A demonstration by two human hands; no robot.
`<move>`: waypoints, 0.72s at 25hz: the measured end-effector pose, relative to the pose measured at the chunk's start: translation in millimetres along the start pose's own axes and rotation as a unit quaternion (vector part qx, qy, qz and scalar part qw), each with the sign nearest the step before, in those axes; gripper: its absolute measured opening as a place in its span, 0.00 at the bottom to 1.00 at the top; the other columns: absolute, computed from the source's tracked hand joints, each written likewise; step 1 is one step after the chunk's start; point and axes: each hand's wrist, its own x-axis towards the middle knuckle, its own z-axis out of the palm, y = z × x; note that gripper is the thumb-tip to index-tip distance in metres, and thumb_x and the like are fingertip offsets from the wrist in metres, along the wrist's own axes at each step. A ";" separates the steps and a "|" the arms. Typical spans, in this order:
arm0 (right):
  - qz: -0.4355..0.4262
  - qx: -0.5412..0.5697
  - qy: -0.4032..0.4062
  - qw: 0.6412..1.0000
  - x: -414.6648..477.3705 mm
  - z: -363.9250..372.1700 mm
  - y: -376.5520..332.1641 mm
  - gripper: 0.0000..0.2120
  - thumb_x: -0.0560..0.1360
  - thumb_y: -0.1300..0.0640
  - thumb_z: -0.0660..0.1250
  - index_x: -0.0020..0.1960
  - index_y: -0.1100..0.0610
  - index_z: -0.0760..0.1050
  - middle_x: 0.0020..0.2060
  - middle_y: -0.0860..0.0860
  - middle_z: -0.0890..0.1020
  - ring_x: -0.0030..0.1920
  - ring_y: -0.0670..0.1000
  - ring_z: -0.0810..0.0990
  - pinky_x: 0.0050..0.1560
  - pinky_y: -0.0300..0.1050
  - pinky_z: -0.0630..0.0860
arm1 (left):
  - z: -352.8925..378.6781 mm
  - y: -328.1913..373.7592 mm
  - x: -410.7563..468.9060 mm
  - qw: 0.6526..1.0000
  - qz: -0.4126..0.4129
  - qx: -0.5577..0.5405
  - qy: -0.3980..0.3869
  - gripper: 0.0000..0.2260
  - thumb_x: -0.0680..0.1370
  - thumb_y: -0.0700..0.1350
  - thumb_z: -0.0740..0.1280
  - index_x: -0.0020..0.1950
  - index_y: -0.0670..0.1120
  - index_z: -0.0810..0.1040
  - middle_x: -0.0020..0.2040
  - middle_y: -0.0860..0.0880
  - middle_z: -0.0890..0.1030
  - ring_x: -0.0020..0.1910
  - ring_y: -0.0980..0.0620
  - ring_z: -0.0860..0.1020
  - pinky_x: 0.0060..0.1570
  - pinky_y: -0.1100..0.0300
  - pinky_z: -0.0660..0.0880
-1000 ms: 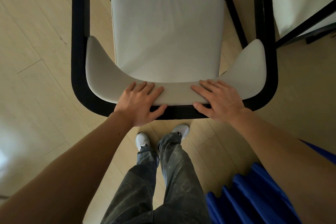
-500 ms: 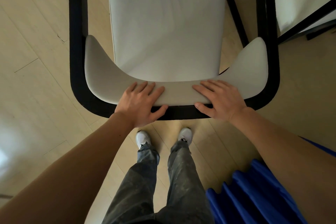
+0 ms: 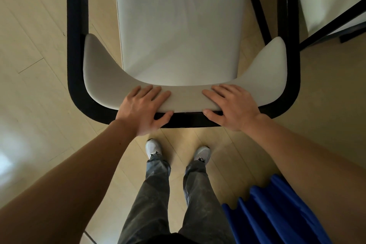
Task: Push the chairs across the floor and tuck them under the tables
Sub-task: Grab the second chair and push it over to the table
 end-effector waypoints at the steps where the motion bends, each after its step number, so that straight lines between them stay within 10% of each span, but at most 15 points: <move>1: -0.004 0.000 -0.005 1.000 -2.1 -0.4 2.2 0.32 0.77 0.33 0.51 0.69 0.53 0.73 0.62 0.59 0.79 0.63 0.61 0.76 0.64 0.58 0.71 | 0.4 4.7 0.3 1.000 -0.001 0.001 0.003 0.30 0.78 0.64 0.52 0.70 0.47 0.75 0.66 0.41 0.78 0.66 0.39 0.75 0.68 0.41 0.68; 18: -0.040 -0.015 -0.031 0.999 22.2 -33.6 87.3 0.33 0.77 0.31 0.47 0.71 0.50 0.70 0.65 0.55 0.77 0.66 0.57 0.73 0.66 0.56 0.68 | -15.4 48.8 57.7 0.999 -0.044 -0.006 0.018 0.30 0.79 0.64 0.52 0.70 0.47 0.75 0.66 0.42 0.79 0.66 0.41 0.76 0.67 0.45 0.69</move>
